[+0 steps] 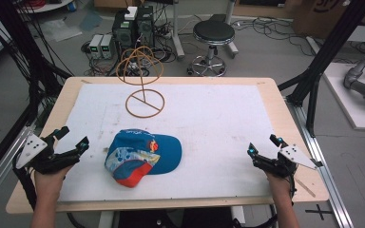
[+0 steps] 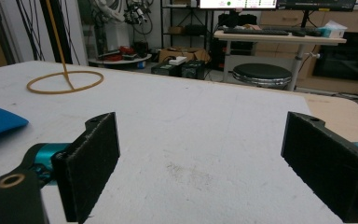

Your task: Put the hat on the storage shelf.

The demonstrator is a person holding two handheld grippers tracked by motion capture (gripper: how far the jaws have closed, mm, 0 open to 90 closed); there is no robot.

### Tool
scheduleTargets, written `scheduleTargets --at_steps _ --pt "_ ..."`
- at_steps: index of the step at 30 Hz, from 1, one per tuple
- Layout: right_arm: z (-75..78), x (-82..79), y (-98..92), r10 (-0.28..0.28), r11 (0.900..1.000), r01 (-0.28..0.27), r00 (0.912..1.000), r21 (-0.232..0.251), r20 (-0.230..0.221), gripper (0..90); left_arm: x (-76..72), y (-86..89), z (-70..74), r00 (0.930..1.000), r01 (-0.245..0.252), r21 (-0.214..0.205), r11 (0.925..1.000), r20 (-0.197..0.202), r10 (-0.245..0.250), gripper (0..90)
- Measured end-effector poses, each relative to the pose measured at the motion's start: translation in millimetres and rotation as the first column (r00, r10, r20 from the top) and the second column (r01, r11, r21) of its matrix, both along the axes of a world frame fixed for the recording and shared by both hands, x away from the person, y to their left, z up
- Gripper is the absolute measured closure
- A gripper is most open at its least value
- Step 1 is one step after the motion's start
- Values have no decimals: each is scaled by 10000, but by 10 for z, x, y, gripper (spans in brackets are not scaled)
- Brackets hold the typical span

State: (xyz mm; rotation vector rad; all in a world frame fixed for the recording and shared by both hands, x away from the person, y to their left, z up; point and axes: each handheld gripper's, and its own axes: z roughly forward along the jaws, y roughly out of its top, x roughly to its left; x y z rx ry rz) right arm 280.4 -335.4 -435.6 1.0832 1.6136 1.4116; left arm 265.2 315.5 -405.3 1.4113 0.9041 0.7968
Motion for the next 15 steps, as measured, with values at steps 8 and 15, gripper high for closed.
scheduleTargets --at_steps 8,15 --pt "-2 2 5 -50 10000 50 10000 -29 -46 111 7 -39 41 9944 1053 -307 9940 51 -1052 164" --pt "-4 7 9 -34 9999 34 10000 -113 -20 112 42 -195 80 9810 1932 68 9811 -170 -1931 166"
